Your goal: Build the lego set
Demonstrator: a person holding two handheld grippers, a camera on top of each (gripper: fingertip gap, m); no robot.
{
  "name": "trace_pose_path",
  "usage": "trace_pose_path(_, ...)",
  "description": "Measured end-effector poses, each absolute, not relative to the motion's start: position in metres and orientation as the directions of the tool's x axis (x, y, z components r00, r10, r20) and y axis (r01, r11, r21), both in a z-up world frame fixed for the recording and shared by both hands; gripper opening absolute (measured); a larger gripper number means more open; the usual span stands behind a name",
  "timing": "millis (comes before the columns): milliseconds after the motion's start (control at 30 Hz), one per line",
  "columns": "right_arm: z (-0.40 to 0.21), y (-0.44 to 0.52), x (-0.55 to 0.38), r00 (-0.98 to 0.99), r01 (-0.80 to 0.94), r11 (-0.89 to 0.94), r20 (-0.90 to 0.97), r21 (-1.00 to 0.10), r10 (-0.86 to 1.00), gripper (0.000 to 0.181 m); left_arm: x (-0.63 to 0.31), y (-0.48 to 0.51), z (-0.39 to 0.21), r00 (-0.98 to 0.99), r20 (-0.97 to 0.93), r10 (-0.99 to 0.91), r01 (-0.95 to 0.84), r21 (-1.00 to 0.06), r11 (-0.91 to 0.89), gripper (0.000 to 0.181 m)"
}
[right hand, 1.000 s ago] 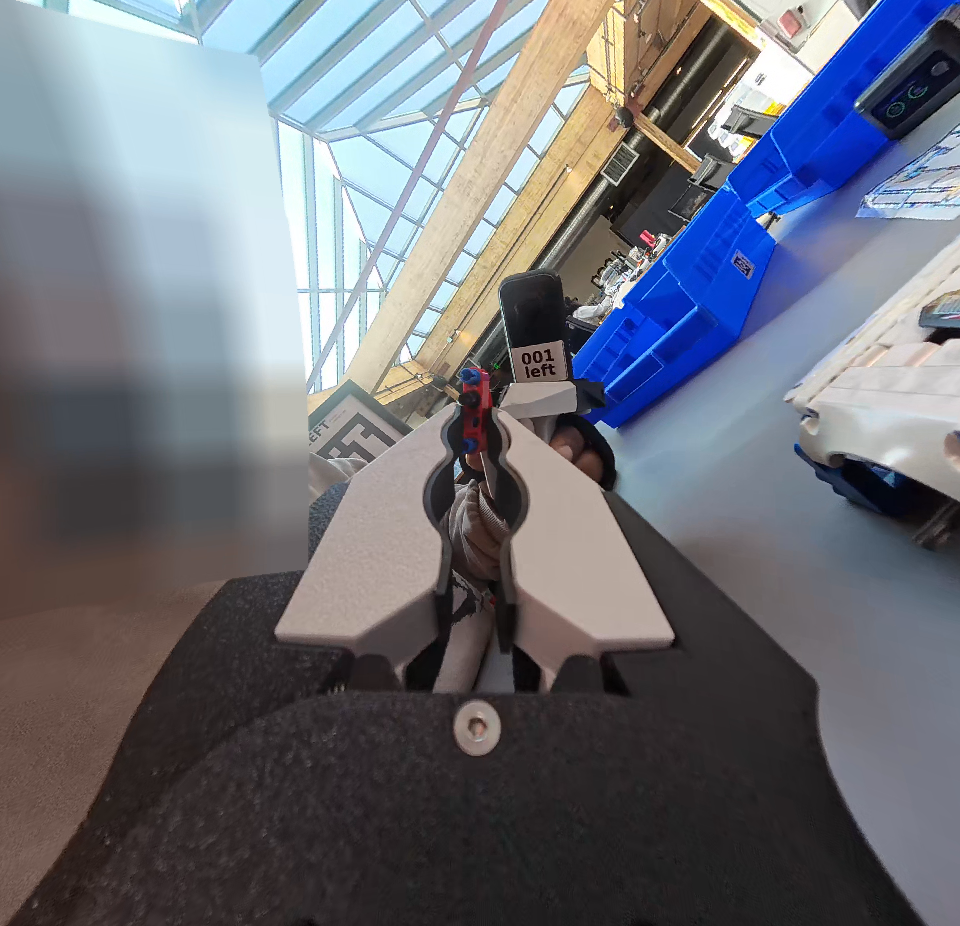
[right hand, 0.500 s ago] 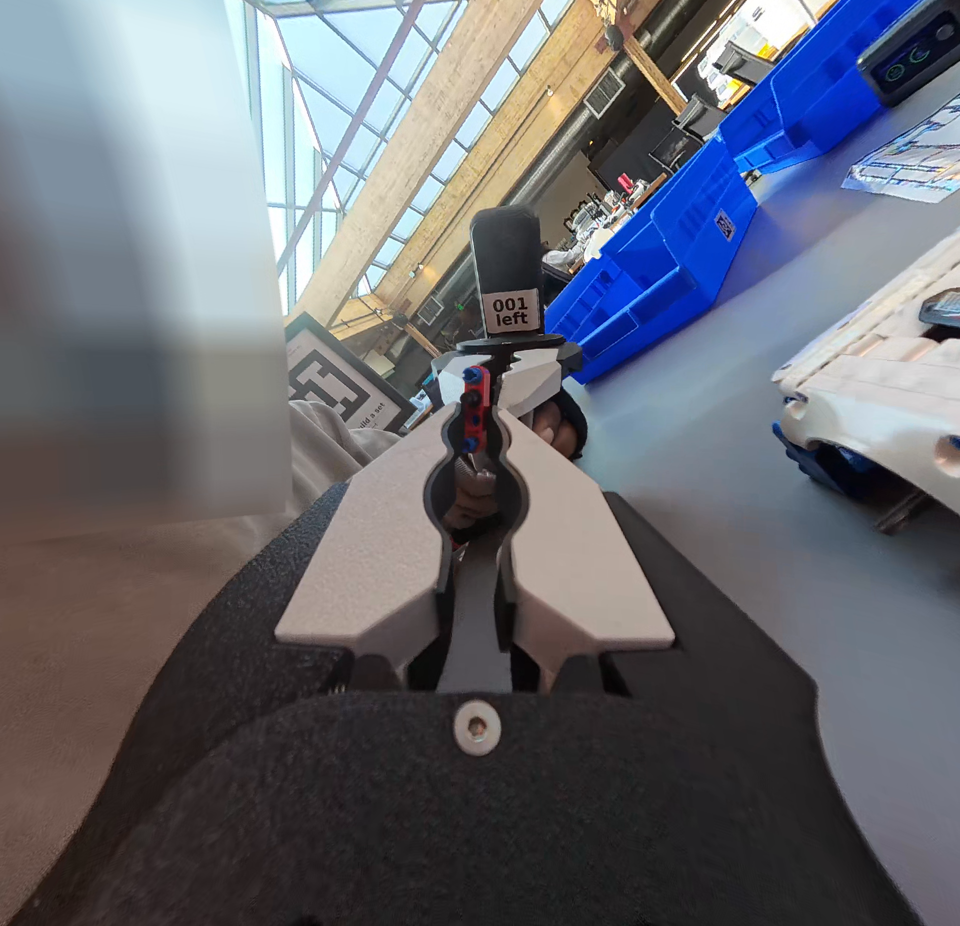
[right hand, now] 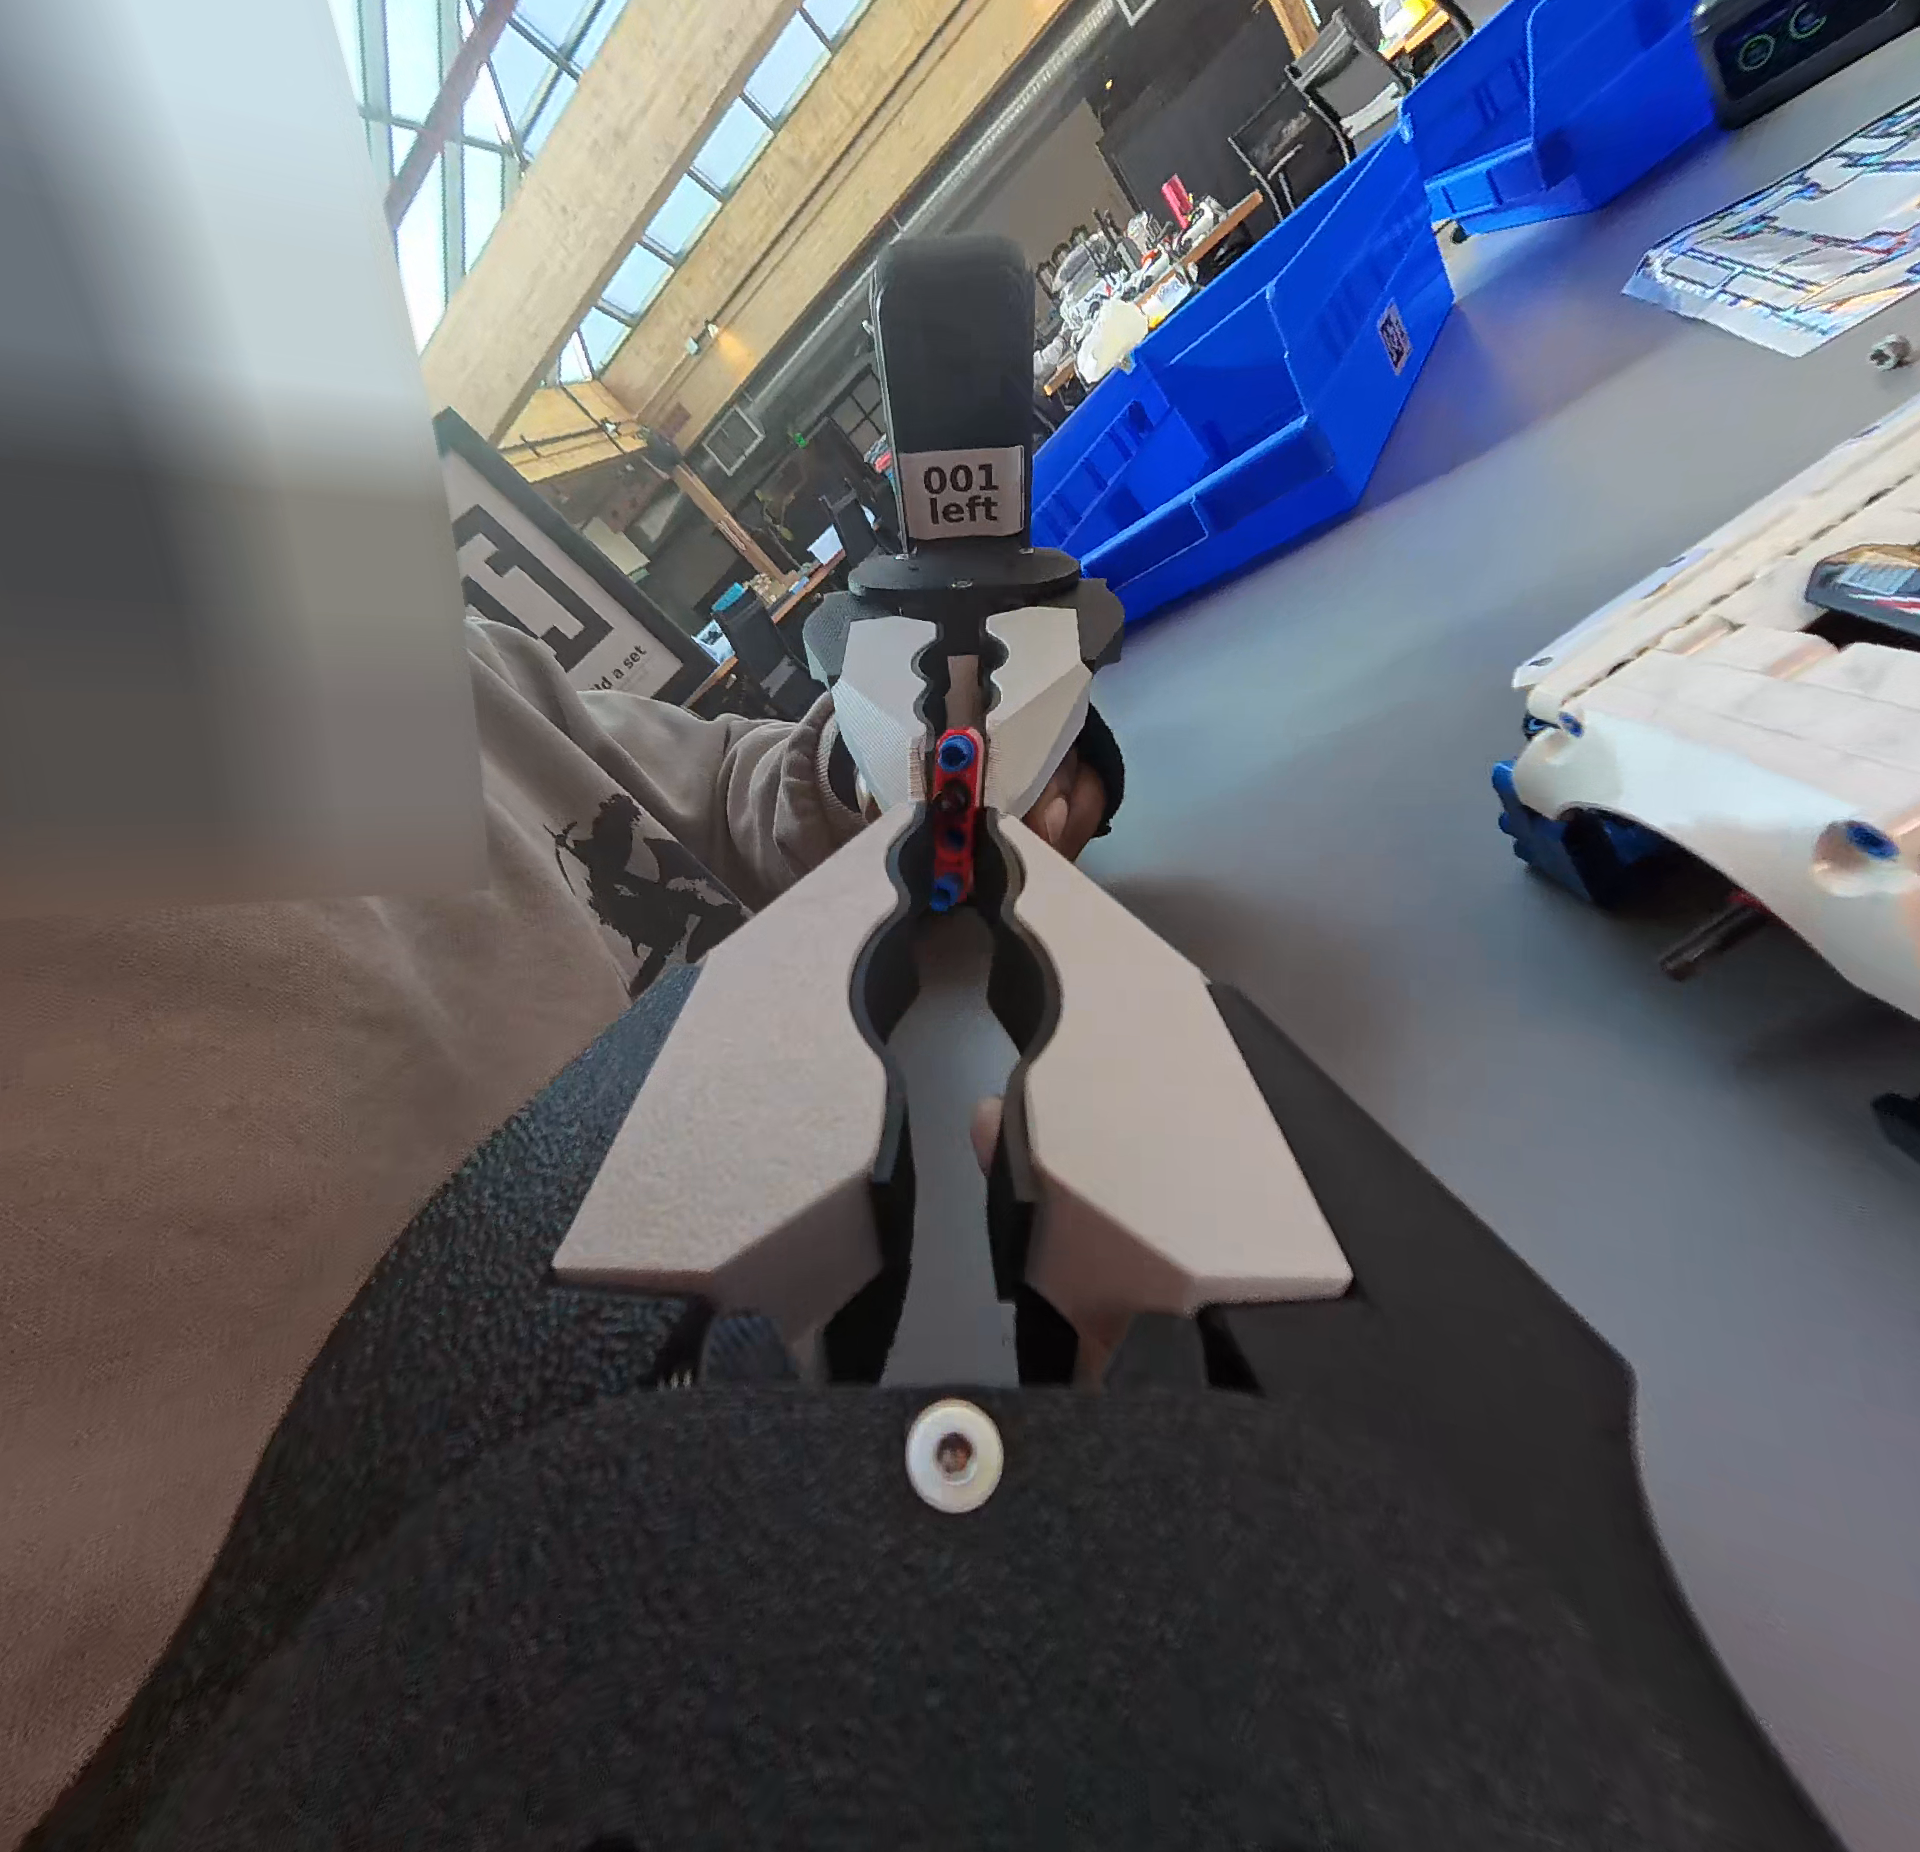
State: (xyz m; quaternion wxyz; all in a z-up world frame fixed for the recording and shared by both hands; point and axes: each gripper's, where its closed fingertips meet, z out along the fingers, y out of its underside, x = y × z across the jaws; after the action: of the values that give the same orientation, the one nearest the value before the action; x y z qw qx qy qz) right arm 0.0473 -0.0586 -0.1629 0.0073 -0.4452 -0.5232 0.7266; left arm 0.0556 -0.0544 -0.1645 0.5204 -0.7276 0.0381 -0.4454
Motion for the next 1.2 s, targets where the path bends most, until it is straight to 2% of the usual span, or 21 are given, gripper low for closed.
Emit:
trace_pose_path(400,-0.180,-0.071,0.063,-0.635,0.517,-0.284,-0.585,-0.807,0.505,0.005,0.071,-0.064,-0.180,0.582,0.588,-0.562,0.282,-0.794,-0.538,0.004)
trace_pose_path(500,-0.183,-0.070,0.061,-0.625,0.525,-0.283,-0.589,-0.803,0.513,0.005,0.069,-0.065,-0.183,0.576,0.590,-0.566,0.275,-0.792,-0.545,0.003)
trace_pose_path(600,-0.175,-0.065,0.057,-0.615,0.497,-0.356,-0.611,-0.791,0.499,0.005,0.067,-0.062,-0.177,0.608,0.533,-0.589,0.259,-0.834,-0.487,0.004)
trace_pose_path(667,-0.171,-0.063,0.054,-0.615,0.460,-0.381,-0.597,-0.802,0.515,0.005,0.064,-0.059,-0.172,0.601,0.557,-0.573,0.319,-0.825,-0.467,0.004)
trace_pose_path(767,-0.170,-0.058,0.052,-0.604,0.424,-0.376,-0.567,-0.824,0.559,0.005,0.061,-0.054,-0.171,0.527,0.667,-0.527,0.445,-0.745,-0.498,0.004)
trace_pose_path(933,-0.161,-0.046,0.044,-0.593,0.359,-0.406,-0.541,-0.840,0.596,0.004,0.055,-0.044,-0.165,0.573,0.635,-0.518,0.443,-0.772,-0.456,0.005)
trace_pose_path(1100,-0.159,-0.039,0.040,-0.558,0.313,-0.362,-0.479,-0.878,0.678,0.024,0.048,-0.042,-0.164,0.608,0.614,-0.504,0.451,-0.789,-0.418,0.005)
trace_pose_path(1200,-0.155,-0.028,0.037,-0.489,0.224,-0.240,-0.322,-0.944,0.811,0.033,0.038,-0.039,-0.163,0.611,0.639,-0.469,0.502,-0.770,-0.395,0.005)
